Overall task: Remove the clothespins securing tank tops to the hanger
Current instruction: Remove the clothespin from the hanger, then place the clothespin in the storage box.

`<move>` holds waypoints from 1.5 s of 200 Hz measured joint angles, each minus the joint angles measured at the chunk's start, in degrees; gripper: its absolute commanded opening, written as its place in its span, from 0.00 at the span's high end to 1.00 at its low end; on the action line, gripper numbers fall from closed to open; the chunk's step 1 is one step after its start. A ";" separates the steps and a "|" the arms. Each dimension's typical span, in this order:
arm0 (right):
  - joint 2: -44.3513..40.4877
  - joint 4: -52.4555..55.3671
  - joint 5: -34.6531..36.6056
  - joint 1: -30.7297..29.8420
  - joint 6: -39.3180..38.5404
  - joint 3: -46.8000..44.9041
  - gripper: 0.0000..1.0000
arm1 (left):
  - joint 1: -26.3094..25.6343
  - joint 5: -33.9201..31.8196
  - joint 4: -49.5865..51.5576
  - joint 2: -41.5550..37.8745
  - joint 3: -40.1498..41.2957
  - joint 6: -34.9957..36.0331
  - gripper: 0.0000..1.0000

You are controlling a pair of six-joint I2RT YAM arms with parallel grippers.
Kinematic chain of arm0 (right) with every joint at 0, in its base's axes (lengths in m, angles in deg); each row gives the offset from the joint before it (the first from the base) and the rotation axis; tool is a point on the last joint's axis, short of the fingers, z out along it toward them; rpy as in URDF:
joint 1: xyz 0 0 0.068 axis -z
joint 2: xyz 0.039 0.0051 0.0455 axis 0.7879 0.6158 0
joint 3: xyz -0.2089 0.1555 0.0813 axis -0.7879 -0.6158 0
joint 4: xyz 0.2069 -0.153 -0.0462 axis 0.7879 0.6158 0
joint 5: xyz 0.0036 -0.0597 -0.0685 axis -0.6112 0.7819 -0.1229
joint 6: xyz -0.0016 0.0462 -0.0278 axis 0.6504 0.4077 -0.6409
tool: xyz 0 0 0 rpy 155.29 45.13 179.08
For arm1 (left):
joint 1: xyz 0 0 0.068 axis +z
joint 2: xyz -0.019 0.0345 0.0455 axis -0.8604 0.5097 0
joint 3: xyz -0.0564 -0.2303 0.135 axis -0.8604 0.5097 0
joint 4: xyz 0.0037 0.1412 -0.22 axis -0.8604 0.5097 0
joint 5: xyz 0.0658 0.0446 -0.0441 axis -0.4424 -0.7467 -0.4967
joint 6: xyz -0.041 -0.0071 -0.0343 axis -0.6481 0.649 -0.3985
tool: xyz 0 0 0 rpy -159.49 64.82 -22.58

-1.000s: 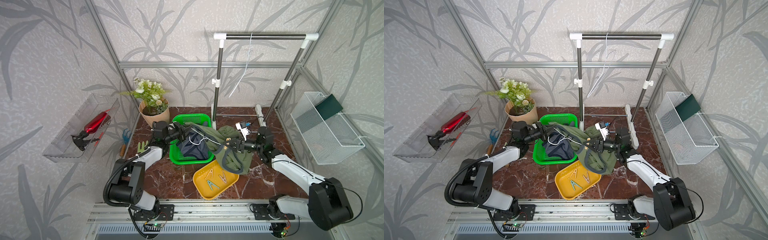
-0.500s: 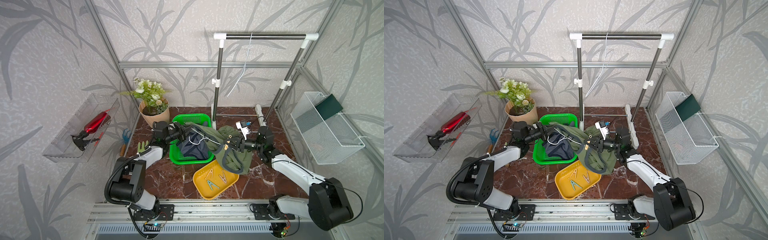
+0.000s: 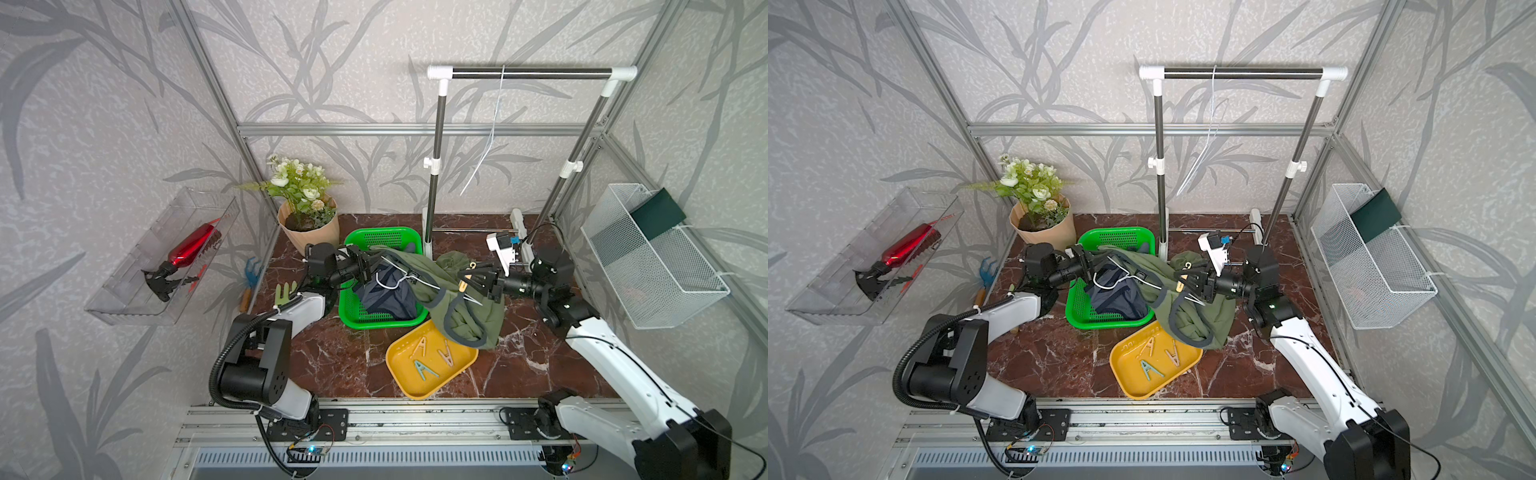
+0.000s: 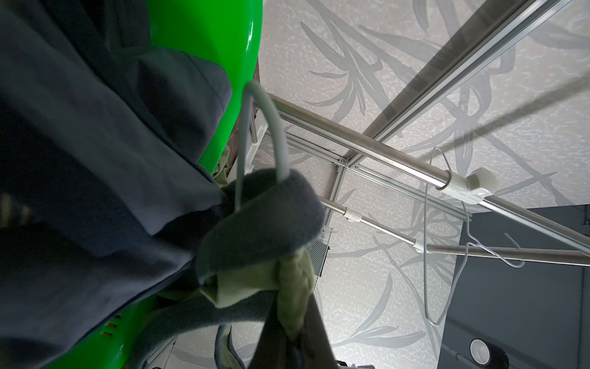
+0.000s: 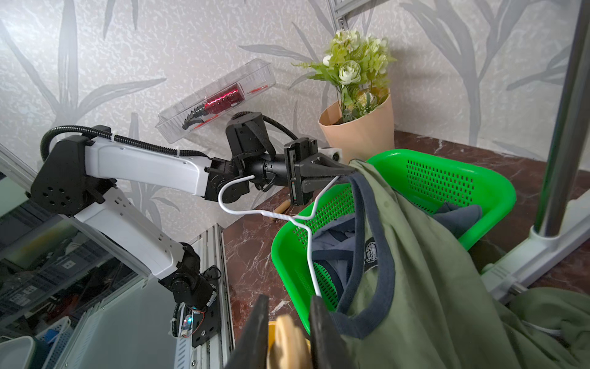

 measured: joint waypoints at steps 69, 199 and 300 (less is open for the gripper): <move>-6.95 15.61 13.77 -19.56 -7.91 -1.53 0.90 | 0.04 -0.07 0.90 0.39 -0.02 0.22 1.00; -3.85 16.26 39.56 -36.28 -7.43 -15.28 0.76 | 0.07 -0.15 3.65 0.50 -0.13 1.81 1.00; -9.44 33.38 49.94 -38.32 -11.02 0.92 0.22 | 0.07 -0.15 5.68 0.50 -0.83 3.32 1.00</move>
